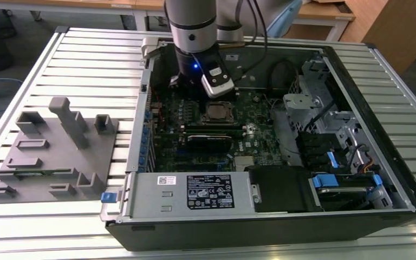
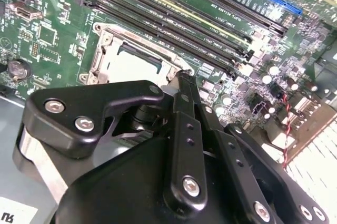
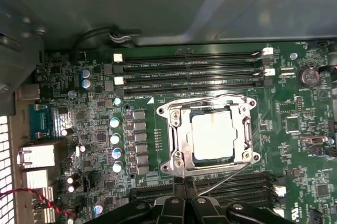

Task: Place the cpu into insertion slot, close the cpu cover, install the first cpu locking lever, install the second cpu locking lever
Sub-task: 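Install the second cpu locking lever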

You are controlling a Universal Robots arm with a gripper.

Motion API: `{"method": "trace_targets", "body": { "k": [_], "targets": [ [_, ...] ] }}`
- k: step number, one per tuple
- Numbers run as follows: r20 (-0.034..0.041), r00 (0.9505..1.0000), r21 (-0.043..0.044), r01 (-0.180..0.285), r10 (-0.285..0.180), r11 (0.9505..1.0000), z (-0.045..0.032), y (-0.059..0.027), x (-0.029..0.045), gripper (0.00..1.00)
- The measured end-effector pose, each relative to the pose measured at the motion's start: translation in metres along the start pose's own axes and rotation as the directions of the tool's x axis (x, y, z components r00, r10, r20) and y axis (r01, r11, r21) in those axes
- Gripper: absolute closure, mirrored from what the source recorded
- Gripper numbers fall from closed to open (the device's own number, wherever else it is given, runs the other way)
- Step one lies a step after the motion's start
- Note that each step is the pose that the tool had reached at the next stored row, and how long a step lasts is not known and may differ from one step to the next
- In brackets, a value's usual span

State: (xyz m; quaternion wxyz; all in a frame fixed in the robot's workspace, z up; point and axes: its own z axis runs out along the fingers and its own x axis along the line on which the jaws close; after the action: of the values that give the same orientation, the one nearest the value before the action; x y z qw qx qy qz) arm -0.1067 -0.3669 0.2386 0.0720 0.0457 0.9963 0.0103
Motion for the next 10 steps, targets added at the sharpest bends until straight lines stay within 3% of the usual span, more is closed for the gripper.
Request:
{"method": "trace_targets", "body": {
  "k": [10],
  "targets": [
    [-0.0034,1.0,0.0005,0.0,0.0,1.0,-0.0125,0.0004,-0.0023,0.89]
  ]
}}
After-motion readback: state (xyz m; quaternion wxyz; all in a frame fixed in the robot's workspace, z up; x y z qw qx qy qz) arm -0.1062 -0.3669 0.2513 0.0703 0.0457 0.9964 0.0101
